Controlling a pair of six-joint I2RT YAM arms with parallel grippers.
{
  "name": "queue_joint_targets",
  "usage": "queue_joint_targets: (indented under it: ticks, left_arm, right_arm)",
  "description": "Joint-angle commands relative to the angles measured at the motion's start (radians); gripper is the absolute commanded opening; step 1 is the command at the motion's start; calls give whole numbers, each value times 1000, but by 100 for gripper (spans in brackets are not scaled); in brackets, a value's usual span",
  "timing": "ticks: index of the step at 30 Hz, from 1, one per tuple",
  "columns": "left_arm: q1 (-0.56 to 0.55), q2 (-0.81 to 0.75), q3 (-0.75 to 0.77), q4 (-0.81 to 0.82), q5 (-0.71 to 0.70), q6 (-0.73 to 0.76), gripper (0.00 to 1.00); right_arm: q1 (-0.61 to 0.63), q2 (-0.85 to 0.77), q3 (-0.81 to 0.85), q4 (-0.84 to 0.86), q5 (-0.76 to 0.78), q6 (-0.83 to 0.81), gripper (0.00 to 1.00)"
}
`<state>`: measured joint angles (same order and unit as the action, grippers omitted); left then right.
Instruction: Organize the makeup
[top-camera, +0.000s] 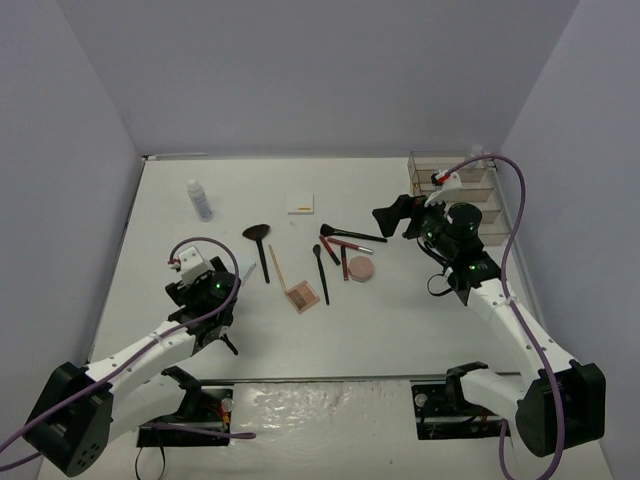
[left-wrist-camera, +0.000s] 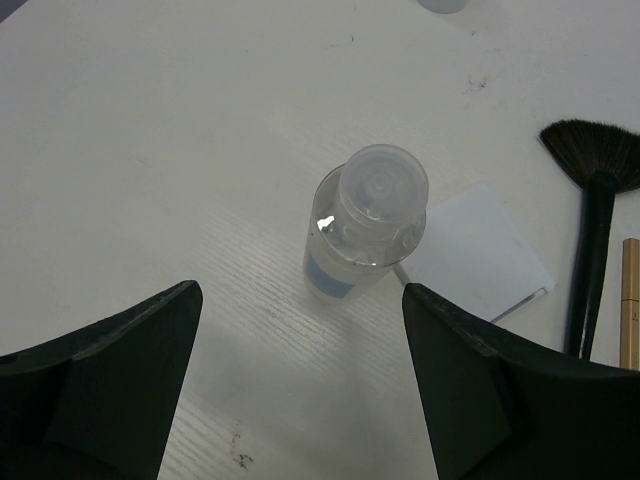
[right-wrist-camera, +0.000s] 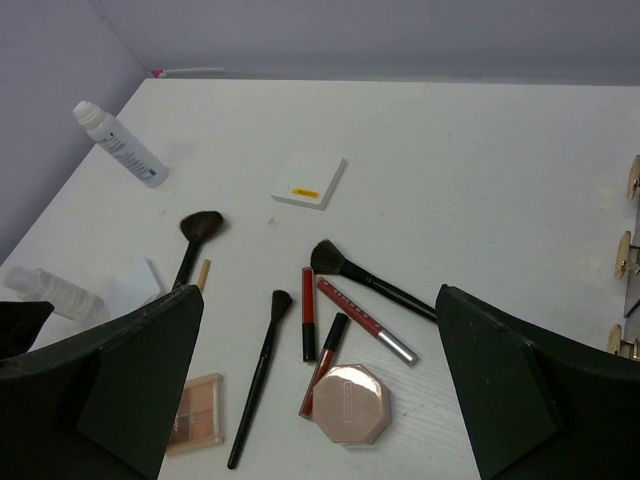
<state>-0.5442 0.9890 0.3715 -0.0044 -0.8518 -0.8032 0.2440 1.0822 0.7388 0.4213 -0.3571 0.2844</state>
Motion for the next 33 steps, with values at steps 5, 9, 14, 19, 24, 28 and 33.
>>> queue_joint_targets:
  ticks: [5, 9, 14, 19, 24, 28, 33]
  left_arm:
    - [-2, 106, 24, 203, -53, -25, 77]
    - [0, 179, 40, 234, -51, -22, 77]
    - [3, 246, 56, 263, -51, -17, 75]
    - [25, 307, 85, 288, -27, 34, 71]
    - [33, 362, 115, 320, -9, 70, 70]
    - [45, 389, 127, 332, -1, 65, 65]
    - [49, 401, 128, 330, -1, 42, 59]
  right_arm:
    - [10, -31, -9, 111, -27, -4, 100]
    - [13, -32, -12, 112, -27, -4, 100]
    - [16, -33, -14, 114, -29, -7, 100]
    - [23, -29, -14, 112, -27, -8, 100]
    - [24, -24, -14, 114, -30, -8, 100]
    - [25, -21, -13, 113, -31, -10, 100]
    - [25, -18, -13, 111, -30, -12, 100]
